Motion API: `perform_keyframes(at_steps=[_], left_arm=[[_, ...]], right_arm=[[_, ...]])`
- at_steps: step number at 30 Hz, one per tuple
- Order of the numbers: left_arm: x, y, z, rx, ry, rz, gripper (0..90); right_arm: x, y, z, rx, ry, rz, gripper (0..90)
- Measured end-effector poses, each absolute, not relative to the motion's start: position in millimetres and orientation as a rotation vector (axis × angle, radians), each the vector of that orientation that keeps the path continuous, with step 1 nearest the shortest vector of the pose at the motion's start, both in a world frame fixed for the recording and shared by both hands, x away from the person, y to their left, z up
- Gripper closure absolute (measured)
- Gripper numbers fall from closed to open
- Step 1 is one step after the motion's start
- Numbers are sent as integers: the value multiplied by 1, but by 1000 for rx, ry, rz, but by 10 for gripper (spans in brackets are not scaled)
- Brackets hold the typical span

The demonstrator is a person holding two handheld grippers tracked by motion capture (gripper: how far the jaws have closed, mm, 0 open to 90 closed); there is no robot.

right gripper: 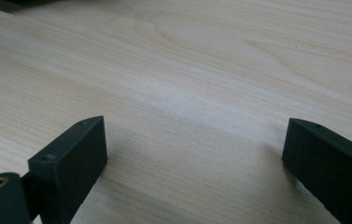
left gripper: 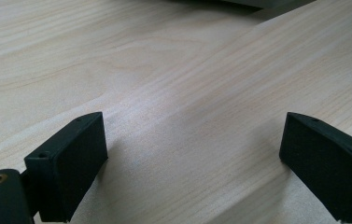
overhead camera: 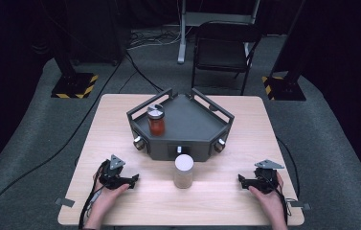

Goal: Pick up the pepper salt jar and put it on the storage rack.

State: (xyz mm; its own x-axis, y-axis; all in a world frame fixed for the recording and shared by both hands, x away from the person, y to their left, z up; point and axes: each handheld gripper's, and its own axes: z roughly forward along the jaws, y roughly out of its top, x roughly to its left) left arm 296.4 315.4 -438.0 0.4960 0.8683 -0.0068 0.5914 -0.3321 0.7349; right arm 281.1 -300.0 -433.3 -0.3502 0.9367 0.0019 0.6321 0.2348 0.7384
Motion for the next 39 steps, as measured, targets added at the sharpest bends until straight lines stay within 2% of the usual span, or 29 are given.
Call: perform_keyframes(at_steps=[39], left_arm=[[296,315,-438,2052,1195,515,71]], right_arm=[[268,-292,-407,1278,2144,1156,98]])
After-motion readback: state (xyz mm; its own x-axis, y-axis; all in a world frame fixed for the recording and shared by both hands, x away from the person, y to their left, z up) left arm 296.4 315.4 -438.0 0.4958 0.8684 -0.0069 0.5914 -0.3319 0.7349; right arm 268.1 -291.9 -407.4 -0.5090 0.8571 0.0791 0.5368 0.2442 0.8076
